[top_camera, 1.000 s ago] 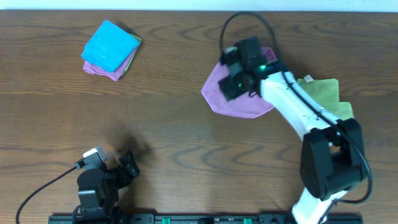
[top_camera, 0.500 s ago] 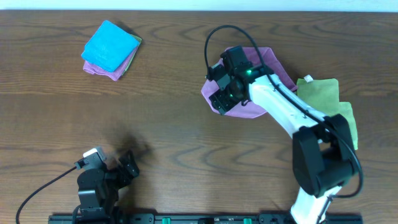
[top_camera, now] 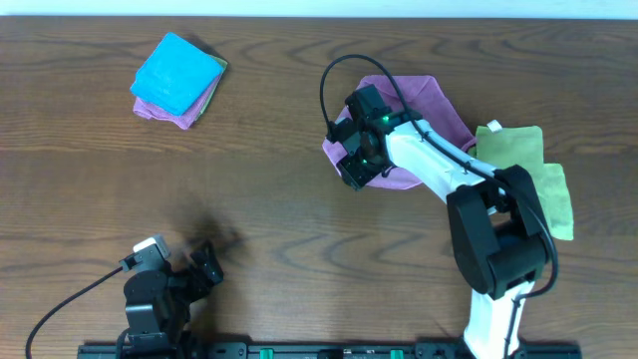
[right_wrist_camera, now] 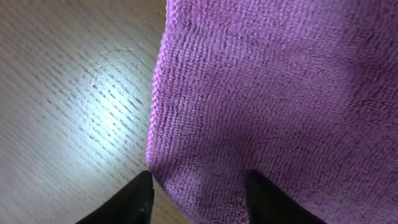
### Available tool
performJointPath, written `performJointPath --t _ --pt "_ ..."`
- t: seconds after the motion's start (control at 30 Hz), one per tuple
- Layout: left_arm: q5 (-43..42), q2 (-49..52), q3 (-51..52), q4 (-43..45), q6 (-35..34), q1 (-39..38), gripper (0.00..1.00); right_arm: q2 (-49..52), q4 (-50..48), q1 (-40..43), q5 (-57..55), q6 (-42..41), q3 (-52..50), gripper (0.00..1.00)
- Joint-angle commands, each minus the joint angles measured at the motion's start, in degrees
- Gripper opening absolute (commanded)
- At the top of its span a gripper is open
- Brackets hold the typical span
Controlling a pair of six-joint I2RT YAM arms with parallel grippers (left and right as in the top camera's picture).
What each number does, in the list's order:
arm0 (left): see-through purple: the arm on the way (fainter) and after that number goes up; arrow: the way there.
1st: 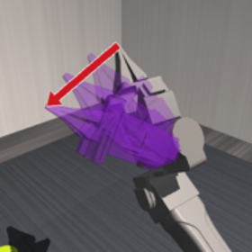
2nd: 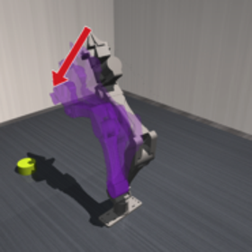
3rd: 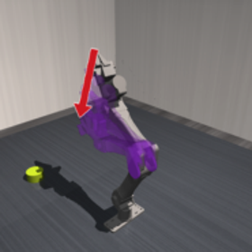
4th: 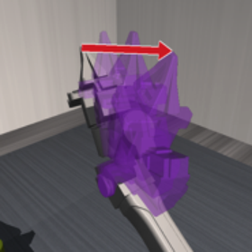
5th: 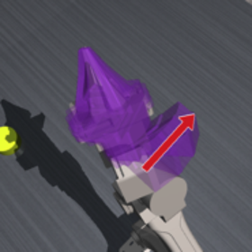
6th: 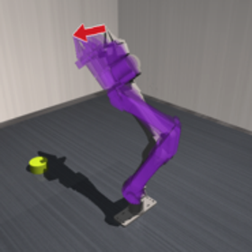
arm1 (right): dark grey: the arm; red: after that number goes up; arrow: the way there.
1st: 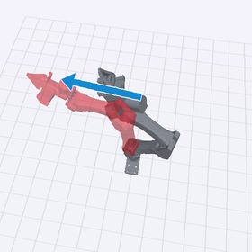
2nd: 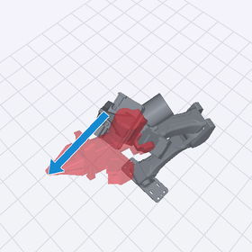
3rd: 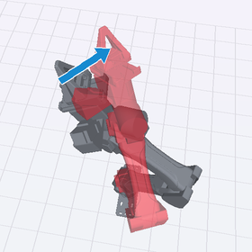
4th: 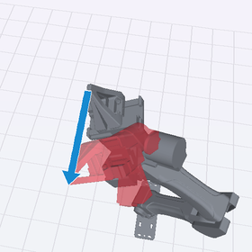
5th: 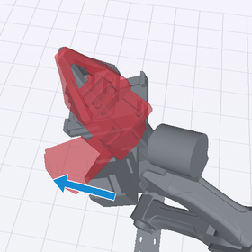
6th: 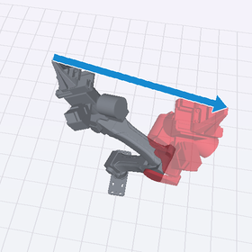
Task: Fold the cloth
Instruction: 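Regrasp the purple cloth edge with the right gripper and spread it flat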
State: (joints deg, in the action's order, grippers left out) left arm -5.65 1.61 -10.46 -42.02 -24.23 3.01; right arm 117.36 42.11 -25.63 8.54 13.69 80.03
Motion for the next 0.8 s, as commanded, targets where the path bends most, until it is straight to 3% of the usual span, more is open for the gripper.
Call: performJointPath --t 0.0,0.1,0.3,0.77 --pt "-0.35 -0.37 1.07 -0.57 -0.68 0.31 0.95 0.44 -0.26 -0.70 0.26 0.31 0.04 0.46" --pt "-0.35 -0.37 1.07 -0.59 -0.68 0.31 0.95 0.46 -0.24 -0.70 0.26 0.31 0.04 0.52" --pt "-0.33 -0.39 1.07 -0.57 -0.68 0.31 0.95 0.59 -0.13 -0.70 0.26 0.31 0.04 0.45" --pt "-0.33 -0.39 1.07 -0.57 -0.68 0.31 0.95 0.90 0.11 -0.72 0.28 0.33 0.04 0.45"
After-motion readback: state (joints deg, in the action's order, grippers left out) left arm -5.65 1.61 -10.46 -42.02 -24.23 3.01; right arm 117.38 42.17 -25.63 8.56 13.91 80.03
